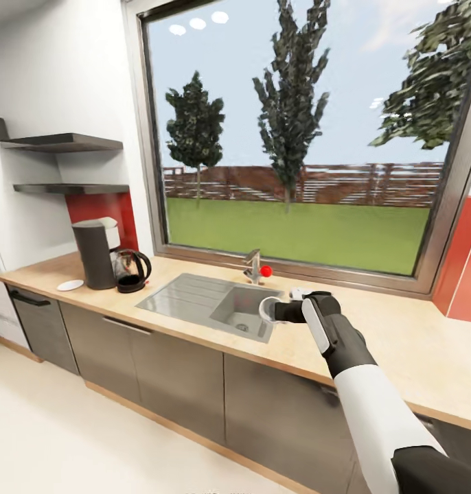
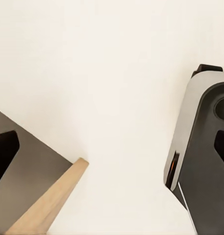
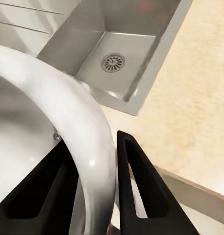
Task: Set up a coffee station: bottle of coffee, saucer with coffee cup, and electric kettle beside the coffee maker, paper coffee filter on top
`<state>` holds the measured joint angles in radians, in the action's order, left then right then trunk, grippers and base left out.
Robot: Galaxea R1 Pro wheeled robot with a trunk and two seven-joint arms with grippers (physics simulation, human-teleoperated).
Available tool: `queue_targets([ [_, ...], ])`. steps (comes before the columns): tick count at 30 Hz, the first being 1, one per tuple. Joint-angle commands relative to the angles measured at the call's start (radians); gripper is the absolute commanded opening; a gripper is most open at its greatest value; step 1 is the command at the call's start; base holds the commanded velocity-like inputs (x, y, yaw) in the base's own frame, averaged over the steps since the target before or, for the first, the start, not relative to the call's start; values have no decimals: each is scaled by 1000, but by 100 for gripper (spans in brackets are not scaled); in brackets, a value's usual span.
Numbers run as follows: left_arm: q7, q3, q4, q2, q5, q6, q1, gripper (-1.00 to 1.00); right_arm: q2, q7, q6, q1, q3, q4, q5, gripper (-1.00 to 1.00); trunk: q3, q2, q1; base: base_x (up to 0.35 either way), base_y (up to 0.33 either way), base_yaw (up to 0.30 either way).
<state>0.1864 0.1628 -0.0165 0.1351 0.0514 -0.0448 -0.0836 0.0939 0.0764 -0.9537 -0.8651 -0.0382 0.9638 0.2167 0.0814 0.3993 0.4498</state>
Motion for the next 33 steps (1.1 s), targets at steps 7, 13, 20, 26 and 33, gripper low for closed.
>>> queue_targets([
  [7,2,7,-2,0,5,-4,-1,100,0,6,-3,0,0,1,10,-100,-6,1,0,-2,1,242],
  [13,2,7,-2,0,5,-4,-1,100,0,6,-2,0,0,2,10,-100,-8,1,0,0,0,268],
  [20,2,7,-2,0,5,-4,-1,100,-1,6,-3,0,0,2,10,-100,-8,1,0,0,0,277],
  [26,2,7,-2,0,5,-4,-1,100,-1,6,-2,0,0,1,10,-100,-8,1,0,0,0,278],
  [33,2,7,-2,0,5,-4,-1,100,-1,6,-3,0,0,1,10,-100,-8,1,0,0,0,278],
])
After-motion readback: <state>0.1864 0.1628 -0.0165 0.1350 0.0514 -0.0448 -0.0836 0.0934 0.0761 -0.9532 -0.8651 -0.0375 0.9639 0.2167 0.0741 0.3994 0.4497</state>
